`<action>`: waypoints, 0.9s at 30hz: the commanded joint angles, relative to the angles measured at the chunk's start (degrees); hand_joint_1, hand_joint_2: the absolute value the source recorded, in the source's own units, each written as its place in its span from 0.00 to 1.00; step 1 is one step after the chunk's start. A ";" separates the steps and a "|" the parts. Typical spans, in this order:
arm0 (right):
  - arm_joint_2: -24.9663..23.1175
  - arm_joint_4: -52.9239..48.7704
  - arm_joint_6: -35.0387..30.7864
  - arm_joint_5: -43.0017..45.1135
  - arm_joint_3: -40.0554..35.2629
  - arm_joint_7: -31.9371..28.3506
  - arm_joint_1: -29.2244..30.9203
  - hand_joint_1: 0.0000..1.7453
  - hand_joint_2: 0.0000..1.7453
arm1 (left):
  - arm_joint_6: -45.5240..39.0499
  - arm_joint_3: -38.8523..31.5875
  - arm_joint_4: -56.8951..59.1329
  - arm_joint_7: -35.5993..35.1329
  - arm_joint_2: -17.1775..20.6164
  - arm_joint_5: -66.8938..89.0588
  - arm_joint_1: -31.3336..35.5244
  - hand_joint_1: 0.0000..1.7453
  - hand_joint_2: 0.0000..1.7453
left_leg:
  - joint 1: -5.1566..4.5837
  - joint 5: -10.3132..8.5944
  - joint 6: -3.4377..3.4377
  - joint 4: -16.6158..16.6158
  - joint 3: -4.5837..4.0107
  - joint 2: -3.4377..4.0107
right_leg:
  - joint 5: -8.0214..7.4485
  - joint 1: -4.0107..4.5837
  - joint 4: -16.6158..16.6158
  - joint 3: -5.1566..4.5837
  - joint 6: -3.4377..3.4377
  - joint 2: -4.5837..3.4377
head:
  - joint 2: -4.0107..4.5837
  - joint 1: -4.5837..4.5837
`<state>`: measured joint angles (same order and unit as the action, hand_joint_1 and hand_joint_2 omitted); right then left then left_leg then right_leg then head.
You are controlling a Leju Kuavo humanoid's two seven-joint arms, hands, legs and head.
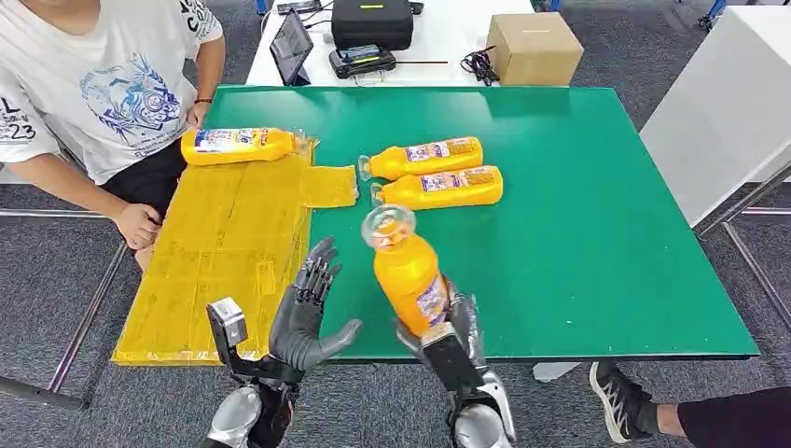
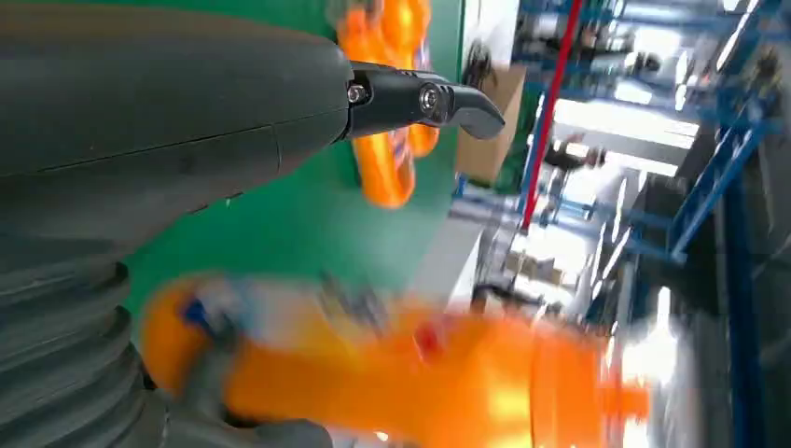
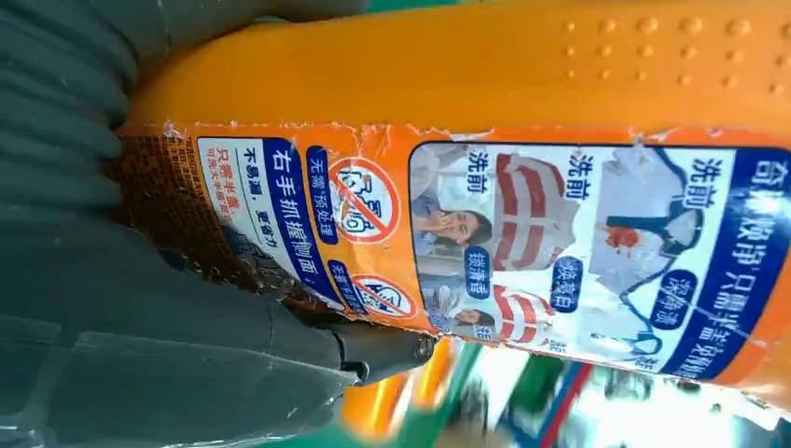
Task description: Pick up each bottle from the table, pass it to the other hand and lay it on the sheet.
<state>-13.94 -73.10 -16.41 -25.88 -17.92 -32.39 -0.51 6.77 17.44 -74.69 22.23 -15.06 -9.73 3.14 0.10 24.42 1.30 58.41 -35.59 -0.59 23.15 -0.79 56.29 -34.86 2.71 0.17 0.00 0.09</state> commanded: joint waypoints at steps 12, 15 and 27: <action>-2.91 21.38 -3.54 -3.68 -10.37 1.07 9.23 1.00 1.00 | 3.75 3.81 4.90 -2.82 3.46 -3.38 1.88 0.00 1.00 | 0.01 0.02 -0.04 -0.07 0.17 0.03 | 0.03 0.01 -0.07 0.16 -0.07 -0.03 | 0.00 -0.02; -2.91 21.38 -3.54 -3.68 -10.37 1.07 9.23 1.00 1.00 | 3.75 3.81 4.90 -2.82 3.46 -3.38 1.88 0.00 1.00 | 0.00 0.02 -0.04 -0.06 0.16 0.06 | 0.02 0.01 -0.05 0.13 -0.07 -0.06 | 0.00 0.00; -3.32 25.59 -2.95 -1.92 -13.91 0.86 12.95 1.00 1.00 | 4.36 5.59 6.59 -4.22 3.86 -1.74 2.44 0.00 1.00 | 0.02 0.06 -0.05 -0.05 0.25 0.11 | 0.05 0.02 -0.05 0.21 -0.08 -0.10 | 0.00 0.02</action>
<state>-16.48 -54.73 -19.61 -27.74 -27.71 -32.59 7.22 10.03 18.80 -72.41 19.26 -12.96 -12.98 3.55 0.10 24.40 1.30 58.41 -35.58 -0.60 23.16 -0.79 56.29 -34.86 2.70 0.17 0.00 0.11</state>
